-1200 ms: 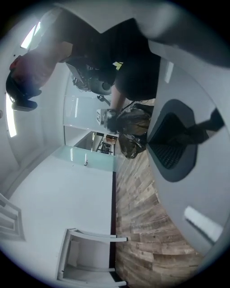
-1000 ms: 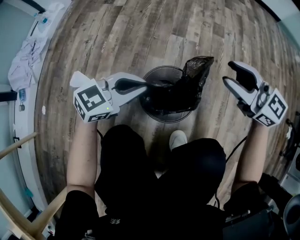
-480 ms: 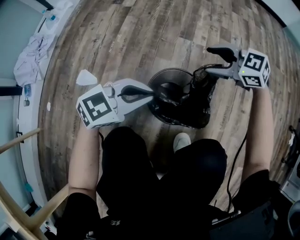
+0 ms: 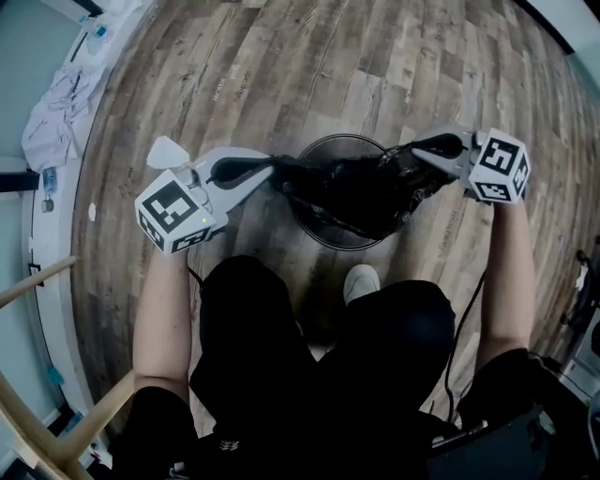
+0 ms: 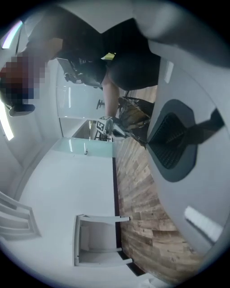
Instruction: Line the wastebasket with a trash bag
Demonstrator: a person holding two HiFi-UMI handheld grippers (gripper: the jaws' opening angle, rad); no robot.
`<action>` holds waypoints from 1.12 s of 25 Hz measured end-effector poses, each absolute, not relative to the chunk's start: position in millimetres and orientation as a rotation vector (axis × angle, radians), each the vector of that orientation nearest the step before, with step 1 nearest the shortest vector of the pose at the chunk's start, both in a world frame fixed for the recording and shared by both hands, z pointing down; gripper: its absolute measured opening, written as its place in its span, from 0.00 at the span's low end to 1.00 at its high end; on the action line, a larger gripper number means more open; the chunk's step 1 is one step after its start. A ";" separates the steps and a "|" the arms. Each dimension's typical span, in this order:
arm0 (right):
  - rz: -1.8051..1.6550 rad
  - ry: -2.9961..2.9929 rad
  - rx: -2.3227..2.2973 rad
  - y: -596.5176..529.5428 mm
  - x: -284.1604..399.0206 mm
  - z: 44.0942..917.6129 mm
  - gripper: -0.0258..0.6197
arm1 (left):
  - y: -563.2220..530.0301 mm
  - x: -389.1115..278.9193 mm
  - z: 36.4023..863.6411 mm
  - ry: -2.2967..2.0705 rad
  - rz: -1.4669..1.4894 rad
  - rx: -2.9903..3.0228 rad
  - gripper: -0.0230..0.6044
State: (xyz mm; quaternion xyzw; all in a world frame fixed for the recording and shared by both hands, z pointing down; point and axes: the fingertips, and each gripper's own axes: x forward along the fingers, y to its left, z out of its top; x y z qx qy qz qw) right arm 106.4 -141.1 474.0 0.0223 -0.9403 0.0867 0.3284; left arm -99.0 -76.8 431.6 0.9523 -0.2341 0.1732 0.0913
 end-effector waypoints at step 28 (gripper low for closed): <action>0.768 -2.665 0.505 -175.1 131.1 569.5 0.26 | -96.3 -133.1 575.2 -0.826 0.543 2.582 0.15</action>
